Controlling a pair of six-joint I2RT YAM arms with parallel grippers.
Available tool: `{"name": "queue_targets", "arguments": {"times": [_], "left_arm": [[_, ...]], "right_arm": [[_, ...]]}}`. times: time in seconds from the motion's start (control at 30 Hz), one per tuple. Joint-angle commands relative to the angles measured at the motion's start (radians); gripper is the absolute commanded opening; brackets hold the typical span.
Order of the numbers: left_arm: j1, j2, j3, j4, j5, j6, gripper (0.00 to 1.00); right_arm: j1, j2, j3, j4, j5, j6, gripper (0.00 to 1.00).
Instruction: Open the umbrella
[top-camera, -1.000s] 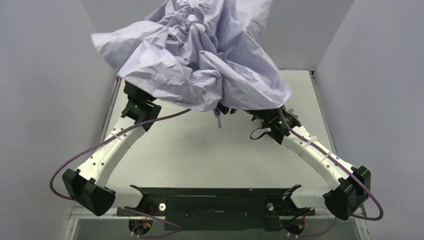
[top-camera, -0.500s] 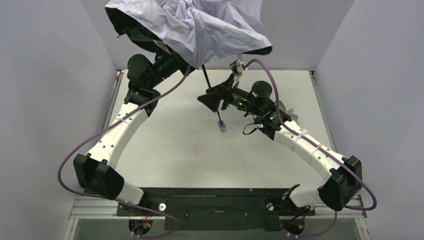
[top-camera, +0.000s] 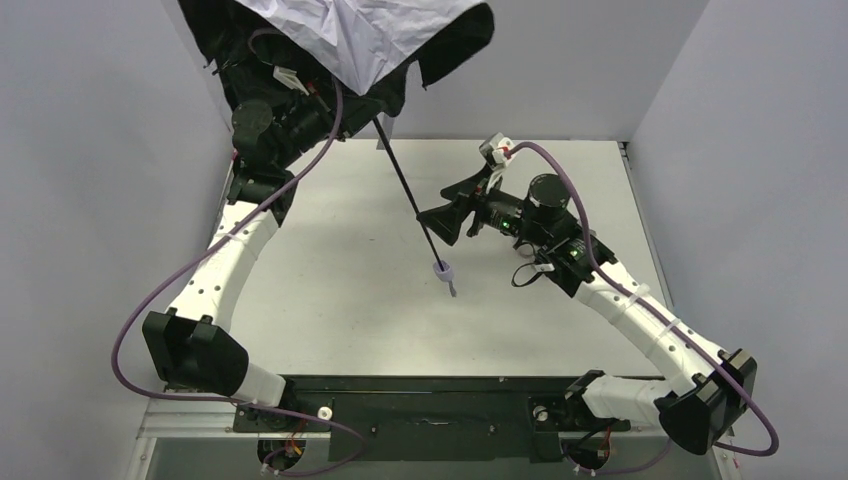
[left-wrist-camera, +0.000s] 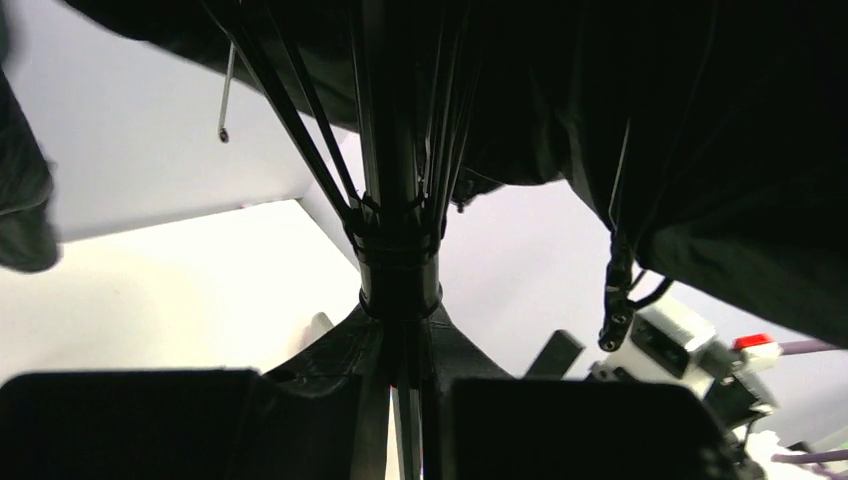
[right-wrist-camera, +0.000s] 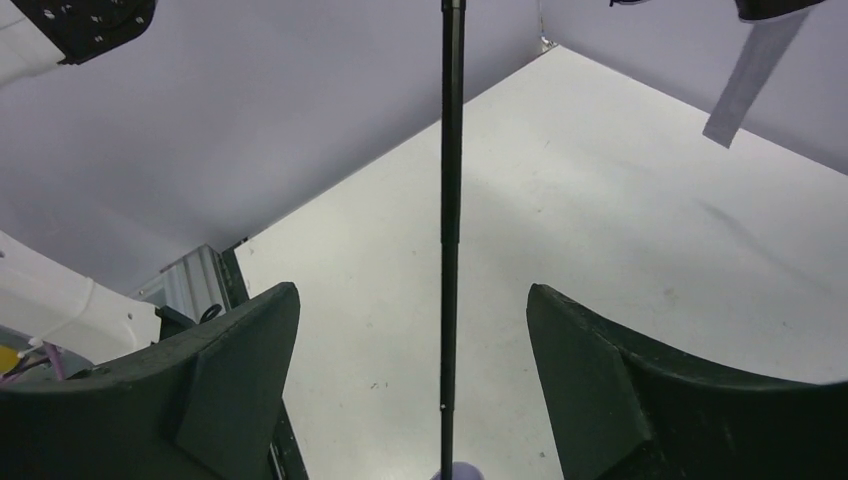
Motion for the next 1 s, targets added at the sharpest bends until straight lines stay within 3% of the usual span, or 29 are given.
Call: {"name": "queue_targets", "arguments": {"times": [0.0, 0.17, 0.27, 0.47, 0.6, 0.73, 0.87, 0.97], "left_arm": [[0.003, -0.029, 0.009, 0.097, 0.011, -0.135, 0.0], [0.007, -0.03, 0.011, 0.088, 0.005, -0.155, 0.0], [0.013, -0.033, 0.018, 0.068, 0.028, -0.168, 0.0], [0.026, -0.058, 0.034, -0.026, 0.121, -0.186, 0.0], [0.013, -0.08, 0.064, -0.12, 0.131, -0.256, 0.0], [-0.005, -0.122, 0.046, -0.223, 0.081, -0.333, 0.0], [-0.024, -0.144, -0.004, -0.255, 0.056, -0.402, 0.0], [-0.043, -0.139, -0.028, -0.252, 0.057, -0.443, 0.0]], "right_arm": [[0.002, 0.038, -0.015, 0.004, -0.034, 0.043, 0.8], [-0.011, 0.047, 0.017, 0.001, -0.063, 0.0, 0.81], [-0.083, 0.027, 0.045, 0.0, -0.051, -0.026, 0.79], [-0.115, -0.028, 0.225, -0.076, -0.016, -0.198, 0.82], [-0.149, -0.059, 0.25, -0.123, 0.123, -0.395, 0.84], [-0.176, -0.154, 0.125, -0.205, 0.054, -0.752, 0.84], [-0.04, -0.254, -0.028, -0.201, 0.11, -1.11, 0.87], [0.092, -0.256, -0.086, -0.073, 0.133, -1.208, 0.88]]}}
